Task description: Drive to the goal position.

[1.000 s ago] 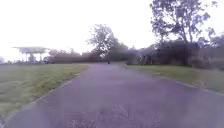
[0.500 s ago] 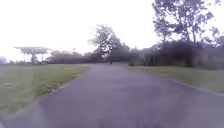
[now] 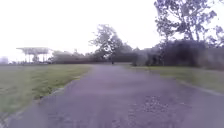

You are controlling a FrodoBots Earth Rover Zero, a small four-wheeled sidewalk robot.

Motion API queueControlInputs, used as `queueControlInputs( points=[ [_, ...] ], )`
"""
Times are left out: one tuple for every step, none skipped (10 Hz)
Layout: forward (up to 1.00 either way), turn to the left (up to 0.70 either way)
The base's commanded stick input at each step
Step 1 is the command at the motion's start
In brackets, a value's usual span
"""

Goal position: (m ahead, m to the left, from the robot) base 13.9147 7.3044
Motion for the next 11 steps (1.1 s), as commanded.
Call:
queueControlInputs(
  points=[
    [0.70, 0.00],
    [0.70, 0.00],
    [0.70, -0.10],
    [0.70, -0.23],
    [0.70, -0.35],
    [0.70, -0.35],
    [0.70, -0.35],
    [0.70, -0.35],
    [0.70, -0.35],
    [0.70, -0.35],
    [0.70, 0.00]
  ],
)
